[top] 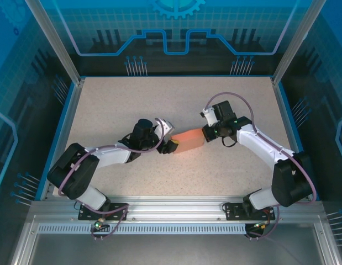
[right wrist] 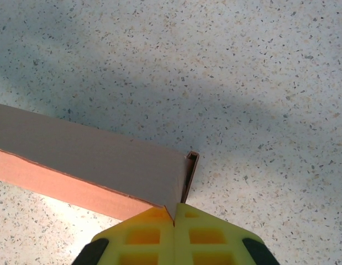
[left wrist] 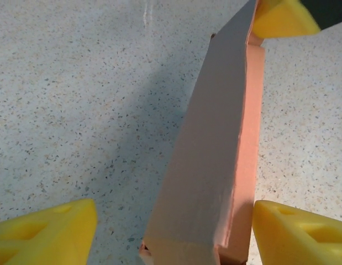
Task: Fold the paper box
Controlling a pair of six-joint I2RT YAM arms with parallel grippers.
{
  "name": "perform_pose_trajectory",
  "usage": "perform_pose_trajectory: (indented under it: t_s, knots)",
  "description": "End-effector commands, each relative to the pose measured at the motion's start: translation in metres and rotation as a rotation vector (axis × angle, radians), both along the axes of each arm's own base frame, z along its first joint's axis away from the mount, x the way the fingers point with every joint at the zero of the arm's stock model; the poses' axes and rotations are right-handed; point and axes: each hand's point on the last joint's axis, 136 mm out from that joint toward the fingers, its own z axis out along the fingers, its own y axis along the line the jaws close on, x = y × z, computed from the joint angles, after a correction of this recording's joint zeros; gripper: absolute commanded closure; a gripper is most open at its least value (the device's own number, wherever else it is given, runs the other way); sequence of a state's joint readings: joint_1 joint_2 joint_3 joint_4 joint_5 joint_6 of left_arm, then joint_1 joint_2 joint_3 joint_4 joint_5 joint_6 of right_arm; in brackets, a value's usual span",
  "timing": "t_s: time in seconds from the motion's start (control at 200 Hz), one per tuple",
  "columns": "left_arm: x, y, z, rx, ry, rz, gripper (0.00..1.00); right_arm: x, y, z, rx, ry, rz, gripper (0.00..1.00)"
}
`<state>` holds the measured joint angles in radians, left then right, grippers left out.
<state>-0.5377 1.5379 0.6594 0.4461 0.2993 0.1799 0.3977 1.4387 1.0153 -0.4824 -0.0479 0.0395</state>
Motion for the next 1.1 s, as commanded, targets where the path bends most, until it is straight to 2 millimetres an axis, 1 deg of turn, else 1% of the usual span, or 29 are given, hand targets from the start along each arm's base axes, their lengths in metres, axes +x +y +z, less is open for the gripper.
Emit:
perform_pose_trajectory:
  t_s: [0.0,0.15,0.215,0.265,0.355,0.465,0.55,0.615,0.705,0.891,1.011,1.096]
  knots:
    - [-0.002,0.005,0.015,-0.045,-0.012,0.035,0.23,-0.014,0.001,-0.003,-0.008,0.038,0.002,0.99]
    - [-0.009,0.010,0.030,-0.097,0.027,0.074,0.22,-0.013,0.003,0.000,-0.009,0.033,0.002,0.99]
    - [-0.010,0.016,0.035,-0.109,0.061,0.121,0.25,-0.013,0.003,0.001,-0.011,0.031,-0.001,0.99]
    - [-0.012,0.022,0.036,-0.112,0.091,0.159,0.28,-0.013,0.003,0.003,-0.012,0.027,-0.004,0.99]
    - [-0.021,0.028,0.035,-0.110,0.136,0.197,0.31,-0.012,0.003,0.005,-0.012,0.021,-0.010,0.99]
    - [-0.034,0.033,0.031,-0.083,0.155,0.227,0.31,-0.012,0.004,0.007,-0.014,0.016,-0.012,0.99]
    - [-0.043,0.033,0.029,-0.052,0.164,0.219,0.32,-0.011,0.005,0.008,-0.013,0.014,-0.012,0.99]
    - [-0.047,0.030,0.028,-0.025,0.170,0.209,0.37,-0.010,0.006,0.008,-0.014,0.013,-0.008,0.99]
    - [-0.050,0.025,0.029,0.007,0.168,0.189,0.45,-0.010,0.007,0.007,-0.016,0.015,-0.007,0.99]
    - [-0.046,0.018,0.028,0.052,0.162,0.182,0.66,-0.010,0.008,0.006,-0.016,0.016,-0.005,0.99]
    - [-0.041,0.015,0.029,0.056,0.155,0.180,0.70,-0.011,0.008,0.005,-0.018,0.019,-0.001,0.99]
    - [-0.040,0.013,0.028,0.059,0.156,0.175,0.72,-0.011,0.007,0.007,-0.021,0.014,-0.001,0.99]
